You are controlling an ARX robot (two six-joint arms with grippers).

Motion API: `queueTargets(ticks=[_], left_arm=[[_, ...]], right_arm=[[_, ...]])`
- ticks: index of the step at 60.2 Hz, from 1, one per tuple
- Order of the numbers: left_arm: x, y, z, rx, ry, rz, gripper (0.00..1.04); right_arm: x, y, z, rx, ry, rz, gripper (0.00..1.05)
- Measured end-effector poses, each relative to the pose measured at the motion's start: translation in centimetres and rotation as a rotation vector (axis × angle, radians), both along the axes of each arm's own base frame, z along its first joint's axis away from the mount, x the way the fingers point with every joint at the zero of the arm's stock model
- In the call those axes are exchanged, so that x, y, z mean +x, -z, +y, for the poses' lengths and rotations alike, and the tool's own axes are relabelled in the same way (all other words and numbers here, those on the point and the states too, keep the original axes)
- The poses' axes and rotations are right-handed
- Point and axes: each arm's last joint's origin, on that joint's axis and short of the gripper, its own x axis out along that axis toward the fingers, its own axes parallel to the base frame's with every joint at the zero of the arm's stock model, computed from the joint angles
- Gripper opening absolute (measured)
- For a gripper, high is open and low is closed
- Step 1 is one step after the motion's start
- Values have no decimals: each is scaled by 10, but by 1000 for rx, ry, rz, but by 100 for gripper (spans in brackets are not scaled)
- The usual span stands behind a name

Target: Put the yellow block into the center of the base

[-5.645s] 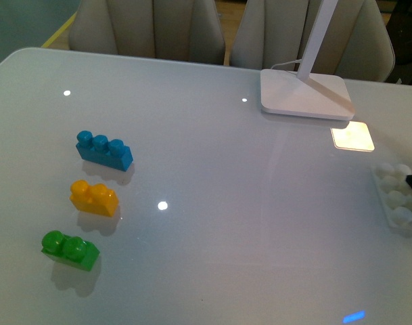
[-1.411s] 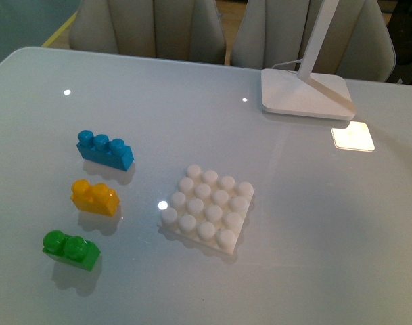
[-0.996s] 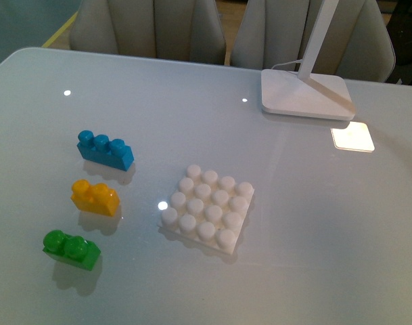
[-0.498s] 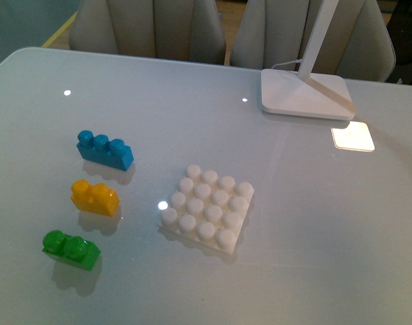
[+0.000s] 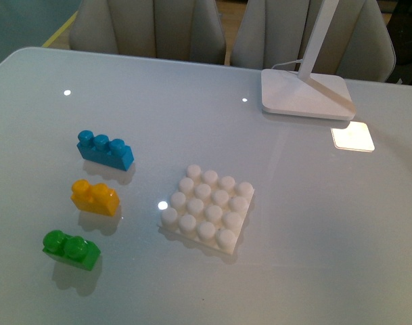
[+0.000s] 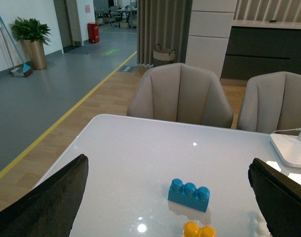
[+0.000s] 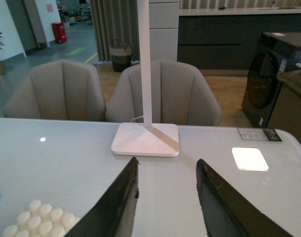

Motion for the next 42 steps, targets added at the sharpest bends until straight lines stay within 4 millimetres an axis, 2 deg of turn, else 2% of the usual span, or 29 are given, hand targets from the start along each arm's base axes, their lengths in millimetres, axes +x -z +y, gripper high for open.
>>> queueTargets(ticks=[19, 22, 27, 31, 42], left_arm=[[0, 0, 0, 0, 0, 0, 97], [0, 0, 0, 1, 14, 11, 97], [1, 1, -2, -52, 245, 357, 97], [4, 5, -5, -95, 318, 485, 97], [18, -1, -20, -80, 357, 501, 97]], right_arm=[[0, 0, 0, 0, 0, 0, 97], [0, 0, 0, 0, 0, 0, 96], [0, 0, 0, 0, -2, 0, 96], [0, 0, 0, 0, 0, -1, 96], [0, 0, 0, 0, 2, -1, 96]])
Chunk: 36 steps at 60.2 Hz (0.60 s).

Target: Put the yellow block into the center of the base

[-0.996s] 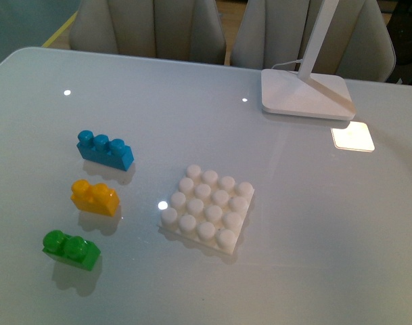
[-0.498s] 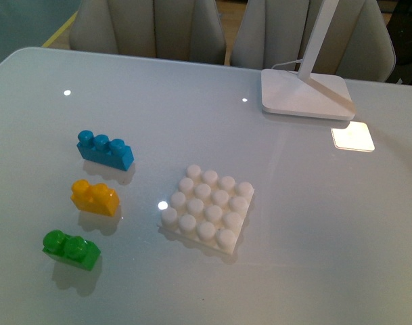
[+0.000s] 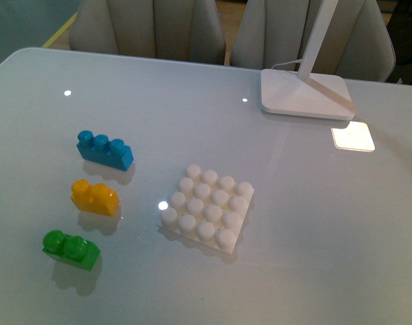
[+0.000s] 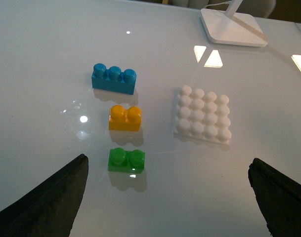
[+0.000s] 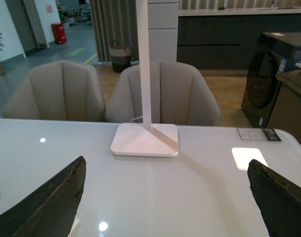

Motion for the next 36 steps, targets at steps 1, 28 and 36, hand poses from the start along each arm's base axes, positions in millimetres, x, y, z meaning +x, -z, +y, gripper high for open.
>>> queueTargets(ticks=[1, 28, 36], left_arm=[[1, -1, -1, 0, 2, -1, 97], [47, 33, -85, 82, 127, 41, 97], [66, 49, -103, 116, 127, 62, 97]], right_arm=[[0, 0, 0, 0, 0, 0, 96], [0, 0, 0, 0, 0, 0, 96], [0, 0, 0, 0, 0, 0, 96]])
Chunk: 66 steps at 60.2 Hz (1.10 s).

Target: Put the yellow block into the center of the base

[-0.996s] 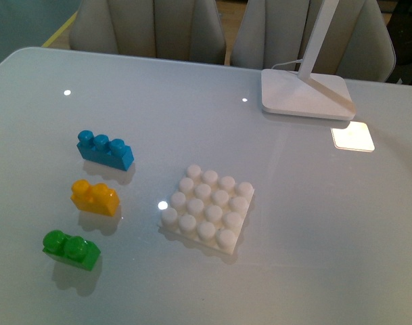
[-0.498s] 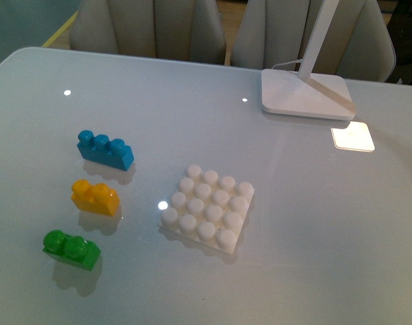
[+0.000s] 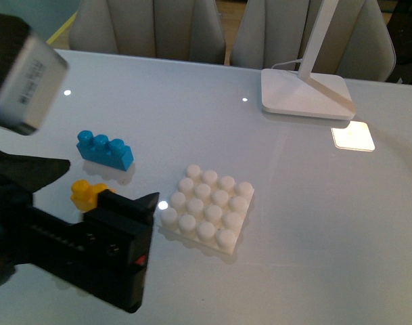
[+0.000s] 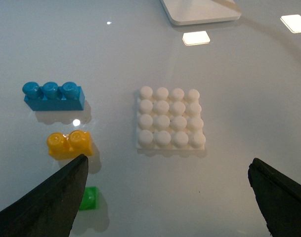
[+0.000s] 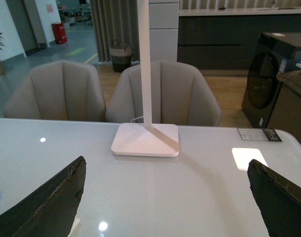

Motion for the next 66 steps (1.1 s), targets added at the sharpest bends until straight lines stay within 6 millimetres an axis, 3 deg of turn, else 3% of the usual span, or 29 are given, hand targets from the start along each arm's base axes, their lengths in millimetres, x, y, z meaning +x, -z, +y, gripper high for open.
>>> queueTargets(ticks=[26, 41, 51, 66], left_arm=[[60, 37, -33, 118, -42, -10, 97], [89, 54, -13, 242, -153, -1, 97], [93, 71, 1, 304, -186, 71, 97], [104, 79, 2, 287, -199, 172, 97]], right_arm=[[0, 0, 0, 0, 0, 0, 96], [0, 0, 0, 0, 0, 0, 96], [0, 0, 0, 0, 0, 0, 96], [0, 0, 0, 0, 0, 0, 96]])
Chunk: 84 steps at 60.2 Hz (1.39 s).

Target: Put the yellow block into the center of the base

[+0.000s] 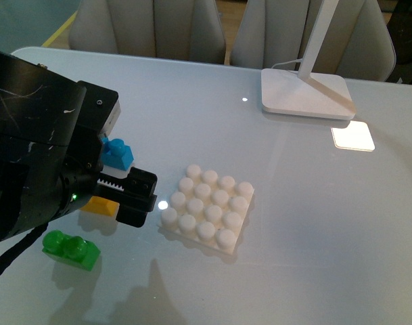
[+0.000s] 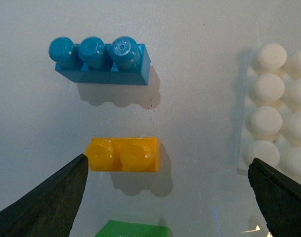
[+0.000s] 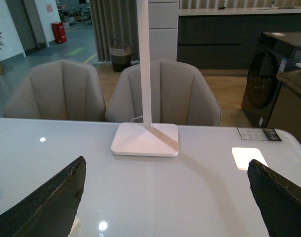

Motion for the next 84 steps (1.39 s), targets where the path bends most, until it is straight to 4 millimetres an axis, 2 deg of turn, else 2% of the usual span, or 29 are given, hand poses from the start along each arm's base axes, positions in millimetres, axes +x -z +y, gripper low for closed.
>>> queueTargets(ticks=[13, 28, 54, 84], left_arm=[[16, 6, 3, -50, -78, 77, 97], [26, 14, 9, -48, -95, 83, 97], [33, 35, 26, 23, -79, 109, 97], [42, 48, 30, 30, -103, 148, 97]], right_arm=[[0, 0, 0, 0, 0, 0, 96], [0, 0, 0, 0, 0, 0, 96], [0, 0, 0, 0, 0, 0, 96], [0, 0, 0, 0, 0, 0, 96]])
